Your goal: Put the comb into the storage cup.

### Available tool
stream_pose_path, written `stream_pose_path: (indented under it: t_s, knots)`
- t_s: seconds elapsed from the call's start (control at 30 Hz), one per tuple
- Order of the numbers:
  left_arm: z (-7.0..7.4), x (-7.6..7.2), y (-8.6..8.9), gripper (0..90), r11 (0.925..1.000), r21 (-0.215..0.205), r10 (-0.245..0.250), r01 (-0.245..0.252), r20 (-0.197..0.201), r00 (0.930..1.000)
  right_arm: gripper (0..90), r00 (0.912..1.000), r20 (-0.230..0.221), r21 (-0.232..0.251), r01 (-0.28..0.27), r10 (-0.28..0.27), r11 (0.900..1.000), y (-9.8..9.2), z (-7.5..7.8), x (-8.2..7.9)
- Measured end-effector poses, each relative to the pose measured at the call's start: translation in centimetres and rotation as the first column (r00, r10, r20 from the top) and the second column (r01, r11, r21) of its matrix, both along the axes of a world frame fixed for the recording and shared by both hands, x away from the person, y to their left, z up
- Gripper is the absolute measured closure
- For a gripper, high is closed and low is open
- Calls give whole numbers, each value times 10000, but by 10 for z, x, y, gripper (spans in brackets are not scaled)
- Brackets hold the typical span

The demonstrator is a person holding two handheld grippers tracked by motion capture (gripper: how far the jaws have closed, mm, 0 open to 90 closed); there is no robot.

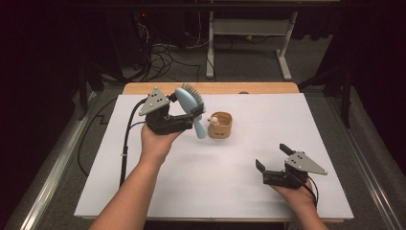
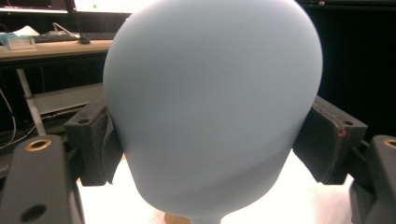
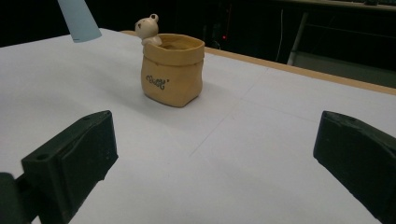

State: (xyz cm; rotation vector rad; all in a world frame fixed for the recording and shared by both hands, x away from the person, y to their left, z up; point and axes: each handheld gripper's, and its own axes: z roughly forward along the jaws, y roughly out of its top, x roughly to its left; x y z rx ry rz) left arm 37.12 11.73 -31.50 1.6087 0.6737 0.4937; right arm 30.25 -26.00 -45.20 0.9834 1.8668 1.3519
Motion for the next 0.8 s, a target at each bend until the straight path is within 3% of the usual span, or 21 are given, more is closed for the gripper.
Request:
stream_pose_path:
  t_s: [0.8]
  knots:
    - [22,18,-23,203,9997,-196,-108,113,267,9996,4,9999,152,46,-6,5,10000,-1,1,-2]
